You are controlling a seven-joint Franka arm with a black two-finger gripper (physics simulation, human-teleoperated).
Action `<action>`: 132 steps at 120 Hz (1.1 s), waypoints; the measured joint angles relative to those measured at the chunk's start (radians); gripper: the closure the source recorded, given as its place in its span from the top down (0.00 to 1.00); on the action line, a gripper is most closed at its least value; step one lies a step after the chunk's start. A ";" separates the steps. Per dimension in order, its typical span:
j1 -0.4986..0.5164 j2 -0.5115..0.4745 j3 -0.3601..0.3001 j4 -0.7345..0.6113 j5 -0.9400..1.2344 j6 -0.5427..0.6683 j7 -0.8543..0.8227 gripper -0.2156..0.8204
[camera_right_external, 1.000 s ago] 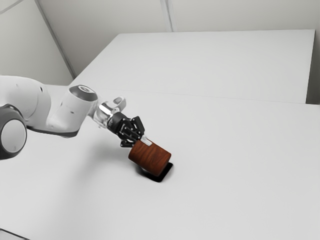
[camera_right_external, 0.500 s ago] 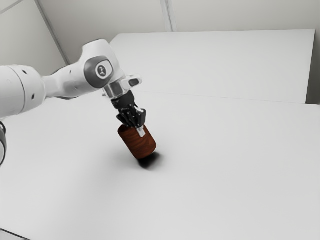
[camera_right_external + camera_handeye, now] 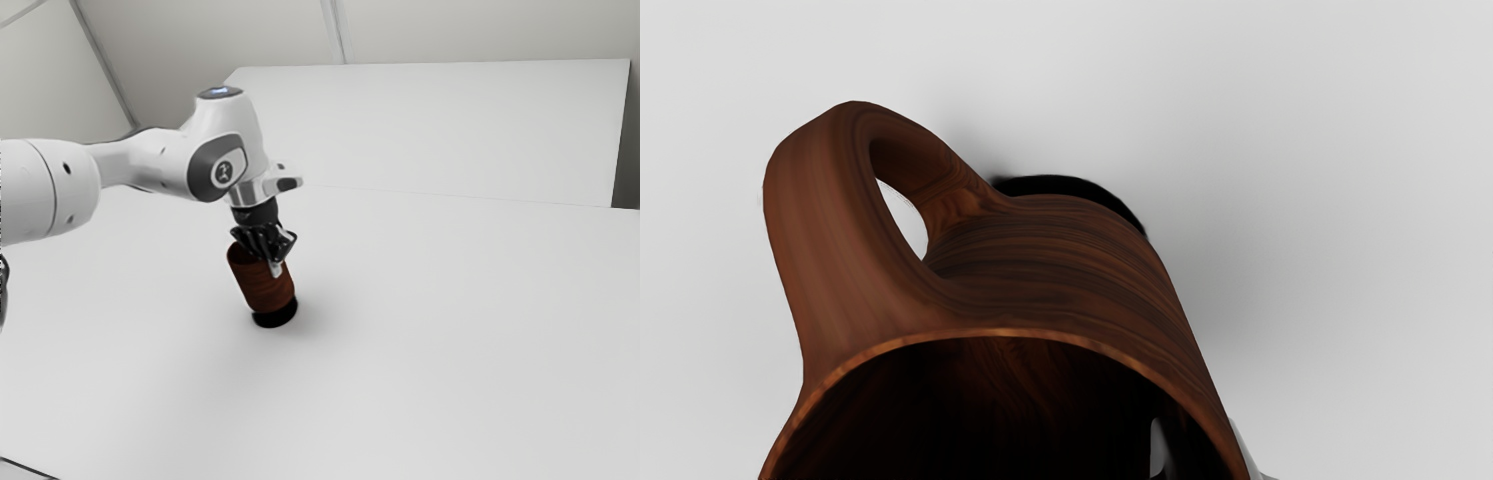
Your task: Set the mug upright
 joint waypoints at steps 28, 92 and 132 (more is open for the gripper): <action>-0.004 0.054 -0.018 -0.004 -0.001 0.039 -0.080 0.03; -0.012 0.003 -0.015 -0.001 -0.002 0.044 -0.162 0.67; -0.015 -0.084 -0.015 0.034 0.075 0.032 -0.131 0.77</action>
